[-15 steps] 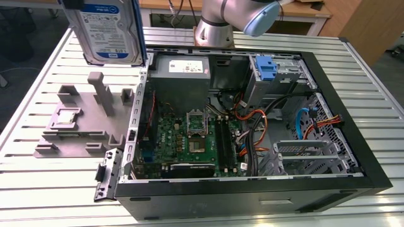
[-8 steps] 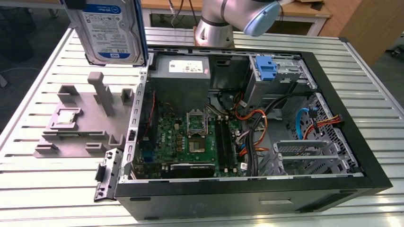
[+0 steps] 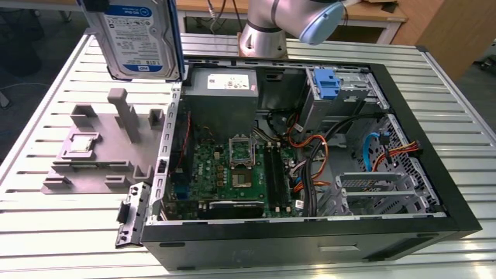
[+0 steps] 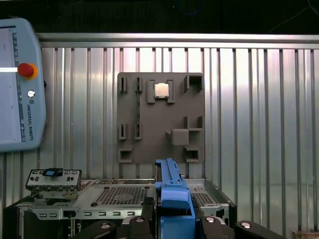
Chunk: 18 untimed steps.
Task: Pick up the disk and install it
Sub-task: 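Pick up the disk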
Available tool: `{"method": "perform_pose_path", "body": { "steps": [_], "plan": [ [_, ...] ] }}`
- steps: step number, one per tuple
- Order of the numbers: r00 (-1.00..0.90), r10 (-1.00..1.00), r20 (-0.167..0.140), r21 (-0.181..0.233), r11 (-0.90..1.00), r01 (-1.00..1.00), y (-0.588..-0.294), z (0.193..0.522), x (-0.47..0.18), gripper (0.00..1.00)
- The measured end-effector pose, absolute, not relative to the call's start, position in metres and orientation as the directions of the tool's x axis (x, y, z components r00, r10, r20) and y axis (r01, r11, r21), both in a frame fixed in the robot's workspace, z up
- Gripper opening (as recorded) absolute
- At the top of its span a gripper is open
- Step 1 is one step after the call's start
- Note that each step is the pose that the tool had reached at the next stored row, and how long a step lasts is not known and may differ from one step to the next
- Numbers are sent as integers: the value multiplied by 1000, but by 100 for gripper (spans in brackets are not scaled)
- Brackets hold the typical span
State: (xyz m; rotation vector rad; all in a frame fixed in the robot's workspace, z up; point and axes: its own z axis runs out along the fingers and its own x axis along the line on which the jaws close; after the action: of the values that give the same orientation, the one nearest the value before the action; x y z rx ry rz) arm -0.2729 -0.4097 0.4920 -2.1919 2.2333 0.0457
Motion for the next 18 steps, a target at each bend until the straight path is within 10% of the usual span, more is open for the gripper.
{"method": "perform_pose_path", "body": {
  "steps": [18],
  "plan": [
    [-19,-999,-29,12,19,-1000,-410,492,-262,37]
  ]
}}
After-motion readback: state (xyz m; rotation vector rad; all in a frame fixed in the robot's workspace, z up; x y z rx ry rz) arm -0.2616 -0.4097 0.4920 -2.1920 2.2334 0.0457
